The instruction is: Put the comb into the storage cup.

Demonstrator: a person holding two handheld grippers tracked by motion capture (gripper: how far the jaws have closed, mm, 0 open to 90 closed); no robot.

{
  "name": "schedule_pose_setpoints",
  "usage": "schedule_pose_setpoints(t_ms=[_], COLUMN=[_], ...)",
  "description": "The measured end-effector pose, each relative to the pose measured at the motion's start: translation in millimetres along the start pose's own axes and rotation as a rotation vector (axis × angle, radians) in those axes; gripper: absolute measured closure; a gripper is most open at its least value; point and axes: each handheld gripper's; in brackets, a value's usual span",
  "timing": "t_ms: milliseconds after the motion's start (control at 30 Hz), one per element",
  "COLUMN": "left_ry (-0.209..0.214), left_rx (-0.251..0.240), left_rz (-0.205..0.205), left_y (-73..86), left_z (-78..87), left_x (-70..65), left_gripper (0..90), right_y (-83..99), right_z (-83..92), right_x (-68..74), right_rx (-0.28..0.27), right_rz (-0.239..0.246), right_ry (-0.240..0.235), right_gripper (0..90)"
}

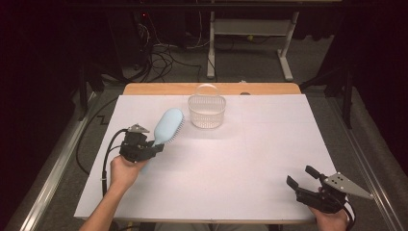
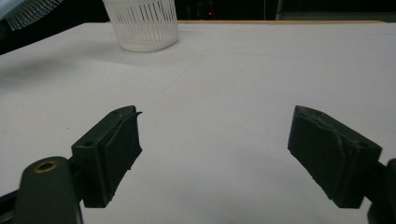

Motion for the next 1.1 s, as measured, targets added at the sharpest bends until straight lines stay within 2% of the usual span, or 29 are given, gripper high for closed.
schedule_pose_setpoints(t_ms=[200,500,1100], left_ry=[0.031,0.056,0.108], left_rx=[-0.031,-0.037,-0.060], left_rz=[-0.006,-0.026,-0.069], left_y=[6.6,14.5,29.0], left_z=[2.8,2.2,-1.6], left_x=[-7.1,-18.0,-41.1], left_gripper=[67.5,67.5,67.4], right_y=[0.0,-0.6,-0.8], right_z=[0.2,0.0,-0.2], right_x=[0.2,1.6,3.8], right_rx=[0.000,-0.005,-0.016], right_rz=[0.001,0.016,-0.001], right_ry=[0.004,0.008,0.030], right_gripper=[17.1,16.5,15.7])
Point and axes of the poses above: each handheld gripper's, and its own axes: z roughly backward along the jaws, y roughly out of its underside, x roughly to its left, and after that the axes turned 1 degree about -y, right-handed
